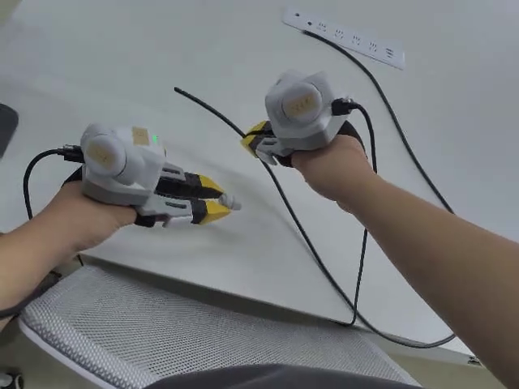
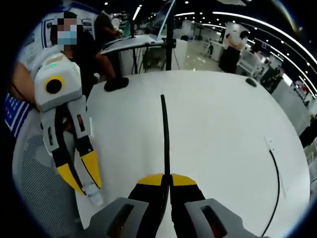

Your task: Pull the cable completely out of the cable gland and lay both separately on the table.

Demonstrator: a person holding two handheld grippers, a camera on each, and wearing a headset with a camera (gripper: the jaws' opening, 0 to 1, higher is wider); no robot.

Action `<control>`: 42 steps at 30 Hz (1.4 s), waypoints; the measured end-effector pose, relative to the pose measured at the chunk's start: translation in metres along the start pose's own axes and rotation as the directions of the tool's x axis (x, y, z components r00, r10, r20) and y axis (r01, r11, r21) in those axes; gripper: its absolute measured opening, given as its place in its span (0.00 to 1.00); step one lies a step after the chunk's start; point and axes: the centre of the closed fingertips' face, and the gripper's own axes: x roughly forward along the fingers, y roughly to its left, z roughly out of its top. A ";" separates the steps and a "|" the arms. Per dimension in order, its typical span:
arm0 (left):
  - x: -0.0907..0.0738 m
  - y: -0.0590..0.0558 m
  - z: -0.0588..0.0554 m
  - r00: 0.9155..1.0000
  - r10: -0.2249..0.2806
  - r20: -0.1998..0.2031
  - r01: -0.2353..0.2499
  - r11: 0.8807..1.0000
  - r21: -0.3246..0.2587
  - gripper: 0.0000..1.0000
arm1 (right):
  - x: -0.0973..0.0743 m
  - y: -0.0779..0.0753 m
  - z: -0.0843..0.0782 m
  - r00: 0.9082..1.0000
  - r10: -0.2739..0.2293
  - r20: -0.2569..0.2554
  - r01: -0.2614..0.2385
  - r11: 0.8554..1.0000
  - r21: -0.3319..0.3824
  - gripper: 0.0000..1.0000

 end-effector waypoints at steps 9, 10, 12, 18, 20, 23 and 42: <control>0.001 0.014 -0.019 1.000 0.013 -0.028 -0.013 1.000 -0.005 0.15 | 0.028 0.019 -0.006 0.996 0.074 -0.049 -0.077 0.995 -0.061 0.00; 0.001 0.016 -0.021 0.999 0.015 -0.029 -0.015 1.000 -0.008 0.15 | 0.030 0.020 -0.006 0.996 0.079 -0.051 -0.082 0.995 -0.064 0.00; 0.001 0.018 -0.025 0.999 0.020 -0.035 -0.020 1.000 -0.013 0.15 | 0.034 0.023 -0.008 0.994 0.088 -0.063 -0.093 0.993 -0.068 0.00; 0.001 0.024 -0.036 0.998 0.031 -0.049 -0.032 0.999 -0.024 0.15 | 0.043 0.028 -0.009 0.991 0.109 -0.079 -0.117 0.989 -0.094 0.00; 0.001 0.026 -0.041 0.998 0.036 -0.054 -0.037 0.999 -0.029 0.15 | 0.047 0.028 -0.011 0.990 0.117 -0.084 -0.125 0.988 -0.094 0.00; 0.002 0.029 -0.045 0.997 0.043 -0.058 -0.045 0.998 -0.038 0.15 | 0.049 0.028 -0.012 0.989 0.117 -0.091 -0.126 0.988 -0.095 0.00; 0.006 0.033 -0.057 0.993 0.062 -0.105 -0.064 0.998 -0.019 0.15 | 0.056 0.034 -0.020 0.988 0.112 -0.110 -0.125 0.985 -0.118 0.00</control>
